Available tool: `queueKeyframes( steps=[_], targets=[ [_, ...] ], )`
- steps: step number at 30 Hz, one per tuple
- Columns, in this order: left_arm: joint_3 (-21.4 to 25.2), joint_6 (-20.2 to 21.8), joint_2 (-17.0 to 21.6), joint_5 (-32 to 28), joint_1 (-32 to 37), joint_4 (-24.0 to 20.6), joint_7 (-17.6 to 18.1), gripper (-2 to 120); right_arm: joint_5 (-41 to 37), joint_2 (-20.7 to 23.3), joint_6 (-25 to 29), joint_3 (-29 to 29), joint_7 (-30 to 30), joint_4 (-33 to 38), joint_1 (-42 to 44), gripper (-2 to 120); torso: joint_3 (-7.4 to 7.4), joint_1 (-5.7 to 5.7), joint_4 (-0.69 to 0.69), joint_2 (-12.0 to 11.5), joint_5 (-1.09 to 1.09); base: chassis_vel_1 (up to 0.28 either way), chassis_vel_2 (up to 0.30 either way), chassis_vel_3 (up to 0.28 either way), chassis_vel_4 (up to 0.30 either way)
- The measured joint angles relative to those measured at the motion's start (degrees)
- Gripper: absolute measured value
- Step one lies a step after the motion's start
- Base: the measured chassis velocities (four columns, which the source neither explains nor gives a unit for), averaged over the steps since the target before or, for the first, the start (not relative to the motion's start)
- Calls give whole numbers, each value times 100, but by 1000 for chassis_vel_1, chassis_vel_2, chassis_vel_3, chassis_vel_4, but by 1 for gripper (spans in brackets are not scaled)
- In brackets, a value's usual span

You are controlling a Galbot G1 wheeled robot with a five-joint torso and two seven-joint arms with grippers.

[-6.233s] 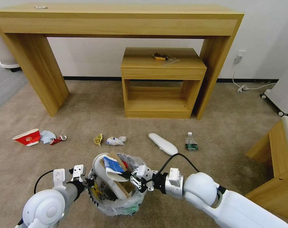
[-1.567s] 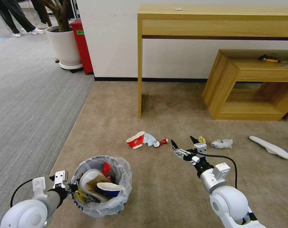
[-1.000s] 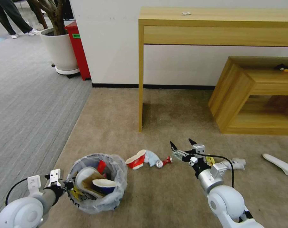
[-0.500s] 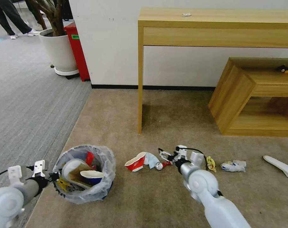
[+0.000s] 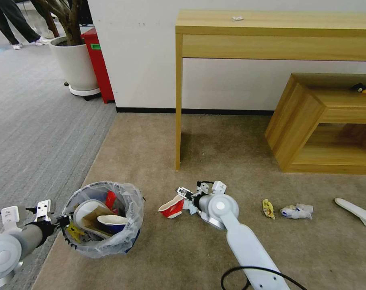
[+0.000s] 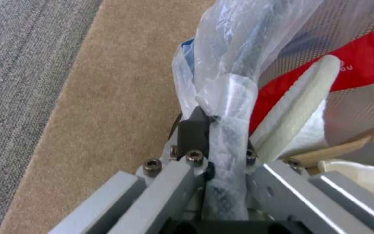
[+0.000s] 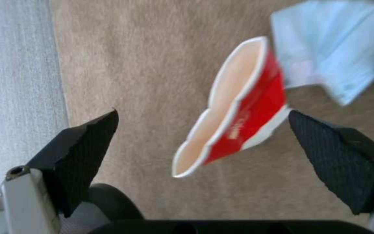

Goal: Pick up the trash bin and place the garbage on the floor into it.

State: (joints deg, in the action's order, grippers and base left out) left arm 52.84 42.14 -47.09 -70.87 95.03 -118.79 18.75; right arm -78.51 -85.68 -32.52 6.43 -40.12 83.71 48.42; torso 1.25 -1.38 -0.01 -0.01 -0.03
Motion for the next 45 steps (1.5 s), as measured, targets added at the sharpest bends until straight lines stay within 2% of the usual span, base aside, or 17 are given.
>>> queueKeyframes(
  steps=[5,8,12,16,22,32,35,38,39,41,42,44,45],
  targets=[
    [-6,0,-20,6,10,-34,28,0,-103,-257,58,41,-110,-400,-250,100,0,0,1,0,-1,0,0,0,0],
    [1,0,-33,8,21,-59,46,0,-264,-573,112,139,-253,-898,-559,100,0,0,0,0,0,0,0,0,0],
    [4,0,-57,25,18,-57,48,0,-376,-667,155,193,-433,-1172,-671,100,0,0,1,0,0,0,0,0,0],
    [-21,0,-110,51,4,-42,43,0,-569,-630,180,211,-674,-1043,-587,100,0,0,0,0,1,0,0,0,0],
    [-111,0,-183,169,-34,12,-9,0,-572,-517,177,246,-546,-1020,-466,100,-1,0,-1,0,0,0,0,0,0],
    [-213,0,-222,268,-77,-19,-28,0,-317,-643,180,357,-55,-1730,-683,100,0,0,0,0,1,0,0,0,0],
    [-226,0,-225,275,-80,-44,-28,0,-230,-644,190,366,66,-1928,-744,96,0,-1,0,0,1,0,0,0,0],
    [-245,0,-225,281,-85,-69,-24,0,-158,-645,228,367,216,-2168,-817,81,0,0,0,0,1,0,0,0,0],
    [-245,0,-225,281,-85,-69,-24,0,-158,-645,228,367,216,-2168,-817,81,0,0,0,0,1,0,0,0,0],
    [-259,0,-231,293,-84,-87,-20,0,-44,-648,237,374,399,-2311,-844,69,0,0,0,0,1,0,0,0,0],
    [-259,0,-231,293,-84,-87,-20,0,-44,-648,237,374,399,-2311,-844,69,0,0,0,0,1,0,0,0,0],
    [-269,0,-248,306,-77,-100,-12,0,1,-655,240,373,482,-2424,-868,59,-1,0,1,0,1,0,0,0,0],
    [-269,0,-248,306,-77,-100,-12,0,1,-655,240,373,482,-2424,-868,59,-1,0,1,0,1,0,0,0,0]
  ],
)
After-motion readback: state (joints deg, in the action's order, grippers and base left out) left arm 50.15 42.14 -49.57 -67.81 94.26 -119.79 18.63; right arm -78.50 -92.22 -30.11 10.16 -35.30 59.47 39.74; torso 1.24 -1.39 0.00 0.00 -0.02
